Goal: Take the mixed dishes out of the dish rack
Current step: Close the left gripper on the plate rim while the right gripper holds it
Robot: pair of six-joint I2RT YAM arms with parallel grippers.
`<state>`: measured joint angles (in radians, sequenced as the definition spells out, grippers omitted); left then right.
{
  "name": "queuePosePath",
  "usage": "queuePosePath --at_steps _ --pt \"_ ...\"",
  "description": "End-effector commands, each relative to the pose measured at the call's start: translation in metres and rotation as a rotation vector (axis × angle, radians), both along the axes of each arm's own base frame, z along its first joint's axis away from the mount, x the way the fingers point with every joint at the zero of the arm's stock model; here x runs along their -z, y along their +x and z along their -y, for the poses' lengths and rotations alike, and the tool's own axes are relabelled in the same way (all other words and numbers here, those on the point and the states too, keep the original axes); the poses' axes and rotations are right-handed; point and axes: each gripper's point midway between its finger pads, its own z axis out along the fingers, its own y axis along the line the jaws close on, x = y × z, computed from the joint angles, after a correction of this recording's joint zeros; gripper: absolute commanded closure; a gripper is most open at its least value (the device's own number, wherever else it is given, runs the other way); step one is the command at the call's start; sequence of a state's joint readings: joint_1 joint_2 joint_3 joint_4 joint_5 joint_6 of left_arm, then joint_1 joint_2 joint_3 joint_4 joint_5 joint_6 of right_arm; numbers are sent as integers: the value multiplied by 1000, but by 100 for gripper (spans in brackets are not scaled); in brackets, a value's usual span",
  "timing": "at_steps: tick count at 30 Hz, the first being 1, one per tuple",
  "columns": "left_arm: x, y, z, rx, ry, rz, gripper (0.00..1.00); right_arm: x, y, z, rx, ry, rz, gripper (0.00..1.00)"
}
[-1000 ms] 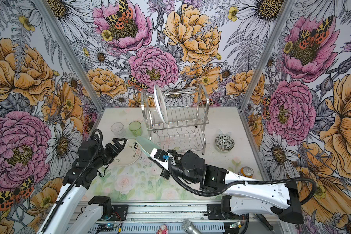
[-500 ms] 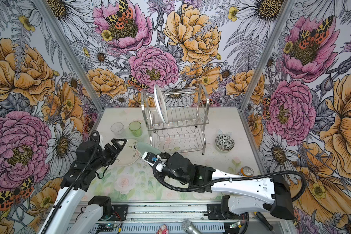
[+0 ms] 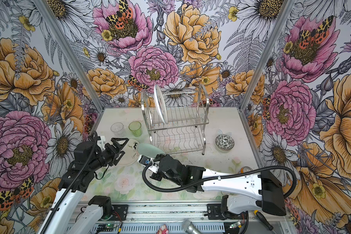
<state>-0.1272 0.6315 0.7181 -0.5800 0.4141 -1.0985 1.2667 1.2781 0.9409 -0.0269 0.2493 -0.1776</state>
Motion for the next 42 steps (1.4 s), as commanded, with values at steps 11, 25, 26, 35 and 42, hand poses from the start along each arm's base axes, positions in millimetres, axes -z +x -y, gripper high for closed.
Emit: queuePosePath --at_steps 11,25,26,35,42 --pt "-19 -1 44 116 -171 -9 1 -69 11 -19 23 144 128 100" --pt "-14 7 60 187 -163 -48 1 -64 13 -38 0 99 167 100" --pt "-13 6 61 193 -166 -54 1 -63 12 -40 -3 95 169 100" --pt "8 2 57 182 -183 -109 4 -54 4 -57 10 12 256 100" --pt "13 2 52 173 -213 -119 28 -48 1 -60 3 11 248 100"
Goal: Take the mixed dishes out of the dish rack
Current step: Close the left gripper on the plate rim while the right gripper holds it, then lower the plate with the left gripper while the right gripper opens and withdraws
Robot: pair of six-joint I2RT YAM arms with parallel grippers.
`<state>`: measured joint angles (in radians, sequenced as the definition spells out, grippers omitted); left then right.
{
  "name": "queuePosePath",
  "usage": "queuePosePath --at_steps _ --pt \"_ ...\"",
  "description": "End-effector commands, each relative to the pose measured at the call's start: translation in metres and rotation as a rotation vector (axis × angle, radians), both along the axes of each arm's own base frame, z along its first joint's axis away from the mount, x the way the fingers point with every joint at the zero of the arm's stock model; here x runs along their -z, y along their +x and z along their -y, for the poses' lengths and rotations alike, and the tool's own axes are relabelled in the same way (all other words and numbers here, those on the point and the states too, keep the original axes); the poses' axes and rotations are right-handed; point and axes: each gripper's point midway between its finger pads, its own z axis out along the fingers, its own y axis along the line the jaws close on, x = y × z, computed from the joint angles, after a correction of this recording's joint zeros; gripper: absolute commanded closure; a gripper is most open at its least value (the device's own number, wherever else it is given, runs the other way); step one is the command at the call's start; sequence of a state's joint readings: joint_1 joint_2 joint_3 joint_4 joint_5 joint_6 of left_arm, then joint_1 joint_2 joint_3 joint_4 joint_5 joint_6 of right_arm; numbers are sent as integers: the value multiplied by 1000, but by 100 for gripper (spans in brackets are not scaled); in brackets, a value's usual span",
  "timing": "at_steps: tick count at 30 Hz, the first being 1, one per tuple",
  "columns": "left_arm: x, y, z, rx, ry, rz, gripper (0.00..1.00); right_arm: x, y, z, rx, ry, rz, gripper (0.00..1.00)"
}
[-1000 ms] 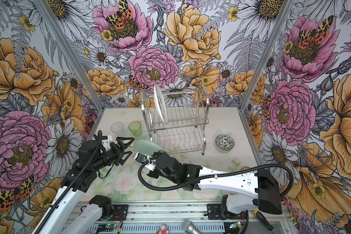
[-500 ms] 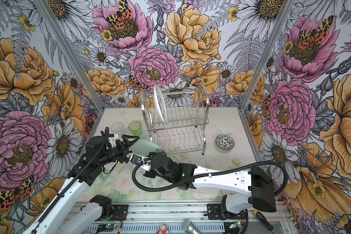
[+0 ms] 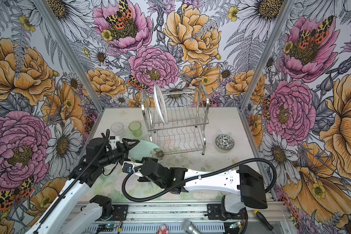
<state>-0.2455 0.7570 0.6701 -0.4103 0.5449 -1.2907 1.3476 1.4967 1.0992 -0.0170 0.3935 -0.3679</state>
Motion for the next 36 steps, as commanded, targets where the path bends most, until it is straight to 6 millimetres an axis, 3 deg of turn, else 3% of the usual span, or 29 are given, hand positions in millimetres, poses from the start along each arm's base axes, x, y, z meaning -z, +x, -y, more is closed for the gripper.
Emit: queuePosePath --at_steps 1,5,13,19,25,30,31,36 --pt "-1 -2 -1 7 -27 11 31 -61 0 -11 -1 180 64 100" --pt "1 -3 -3 8 -36 7 42 -62 1 -11 2 182 69 100" --pt "6 -5 -6 20 -42 0 55 -54 1 -15 25 136 103 100" --pt "8 -7 -8 19 -46 6 71 -59 1 -11 37 150 101 100" --pt "6 -6 -6 62 -48 10 78 -54 -4 -13 32 146 87 100" --pt "2 -5 -9 74 -24 27 93 -50 -5 -13 51 140 88 100" --pt "2 -5 -10 70 -23 27 100 -50 -4 -13 57 144 87 100" --pt "4 -5 -13 63 -24 26 100 -51 -4 -12 67 159 76 100"
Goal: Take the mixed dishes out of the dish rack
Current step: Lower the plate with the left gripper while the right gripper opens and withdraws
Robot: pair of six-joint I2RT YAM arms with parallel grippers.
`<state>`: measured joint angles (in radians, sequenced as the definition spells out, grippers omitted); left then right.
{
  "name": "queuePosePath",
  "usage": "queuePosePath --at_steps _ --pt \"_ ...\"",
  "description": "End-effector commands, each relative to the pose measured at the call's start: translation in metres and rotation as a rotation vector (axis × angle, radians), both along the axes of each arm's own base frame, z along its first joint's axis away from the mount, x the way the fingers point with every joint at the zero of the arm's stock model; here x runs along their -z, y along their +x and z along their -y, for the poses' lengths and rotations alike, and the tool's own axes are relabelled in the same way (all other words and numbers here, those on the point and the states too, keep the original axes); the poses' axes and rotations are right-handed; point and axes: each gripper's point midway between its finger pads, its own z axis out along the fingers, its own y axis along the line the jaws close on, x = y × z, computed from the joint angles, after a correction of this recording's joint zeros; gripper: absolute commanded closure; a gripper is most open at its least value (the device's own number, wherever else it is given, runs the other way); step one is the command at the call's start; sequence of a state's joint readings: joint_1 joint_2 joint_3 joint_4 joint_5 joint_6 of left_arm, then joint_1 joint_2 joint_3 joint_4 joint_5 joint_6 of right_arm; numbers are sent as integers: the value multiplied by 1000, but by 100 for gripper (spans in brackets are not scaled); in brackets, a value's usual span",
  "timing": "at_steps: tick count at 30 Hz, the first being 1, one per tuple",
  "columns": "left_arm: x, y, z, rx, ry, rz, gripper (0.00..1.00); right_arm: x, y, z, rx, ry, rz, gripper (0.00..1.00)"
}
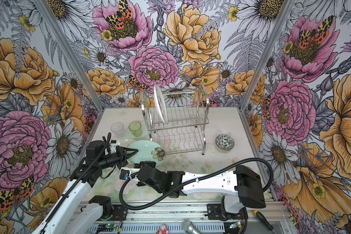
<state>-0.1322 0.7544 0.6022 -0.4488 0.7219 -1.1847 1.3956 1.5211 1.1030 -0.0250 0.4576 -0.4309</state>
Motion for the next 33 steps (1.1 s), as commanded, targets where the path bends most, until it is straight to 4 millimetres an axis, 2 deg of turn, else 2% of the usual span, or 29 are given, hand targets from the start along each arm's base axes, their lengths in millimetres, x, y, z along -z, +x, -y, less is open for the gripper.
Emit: queuePosePath --at_steps 1,13,18,25,29,33 --pt "-23 7 -5 -18 -25 69 100 -59 7 -8 73 232 9 100" --pt "-25 9 -9 -19 -22 92 100 -55 10 4 113 268 -22 62" --pt "-24 11 -13 -27 -13 92 100 -55 10 9 127 281 -29 52" --pt "-15 7 -19 -30 44 81 100 -55 23 23 214 307 -33 42" --pt "-11 6 -22 -36 76 80 100 -61 29 36 249 360 -58 36" --pt "-5 6 -35 -70 136 77 100 -67 31 45 257 397 -79 29"
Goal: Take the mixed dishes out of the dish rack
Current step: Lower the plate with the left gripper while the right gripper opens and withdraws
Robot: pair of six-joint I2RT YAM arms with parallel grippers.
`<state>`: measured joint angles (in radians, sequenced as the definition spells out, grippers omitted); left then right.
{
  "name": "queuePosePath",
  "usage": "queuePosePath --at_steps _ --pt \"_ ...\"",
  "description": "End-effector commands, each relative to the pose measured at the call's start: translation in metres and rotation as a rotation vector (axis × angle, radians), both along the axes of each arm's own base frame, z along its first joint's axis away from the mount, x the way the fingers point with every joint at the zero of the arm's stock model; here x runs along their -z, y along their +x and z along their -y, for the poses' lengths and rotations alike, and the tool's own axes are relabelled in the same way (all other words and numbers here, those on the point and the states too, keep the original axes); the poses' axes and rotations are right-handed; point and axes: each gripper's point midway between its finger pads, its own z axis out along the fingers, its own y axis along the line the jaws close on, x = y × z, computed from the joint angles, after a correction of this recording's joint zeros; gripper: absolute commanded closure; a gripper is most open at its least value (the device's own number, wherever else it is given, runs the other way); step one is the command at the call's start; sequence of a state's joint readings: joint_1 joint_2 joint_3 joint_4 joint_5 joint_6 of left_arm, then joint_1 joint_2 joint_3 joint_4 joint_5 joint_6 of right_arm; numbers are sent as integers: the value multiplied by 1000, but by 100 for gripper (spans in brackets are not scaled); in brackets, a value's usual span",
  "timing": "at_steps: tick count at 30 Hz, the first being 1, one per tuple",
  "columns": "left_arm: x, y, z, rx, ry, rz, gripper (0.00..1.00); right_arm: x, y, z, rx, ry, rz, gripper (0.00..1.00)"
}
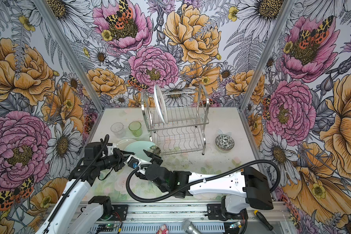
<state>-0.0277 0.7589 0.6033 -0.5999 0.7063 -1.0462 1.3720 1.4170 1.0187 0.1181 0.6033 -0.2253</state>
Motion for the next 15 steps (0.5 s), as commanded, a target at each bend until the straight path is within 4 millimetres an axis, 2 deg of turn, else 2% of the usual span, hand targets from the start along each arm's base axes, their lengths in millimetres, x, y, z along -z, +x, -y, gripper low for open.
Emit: queuePosePath --at_steps 1,10,15 --pt "-30 8 -11 -21 59 131 100 -28 6 15 42 123 -13 28" --pt "-32 16 -49 -134 128 154 100 -39 18 50 58 208 -85 26" --pt "-24 21 -63 -180 164 135 100 -39 22 70 83 232 -94 26"
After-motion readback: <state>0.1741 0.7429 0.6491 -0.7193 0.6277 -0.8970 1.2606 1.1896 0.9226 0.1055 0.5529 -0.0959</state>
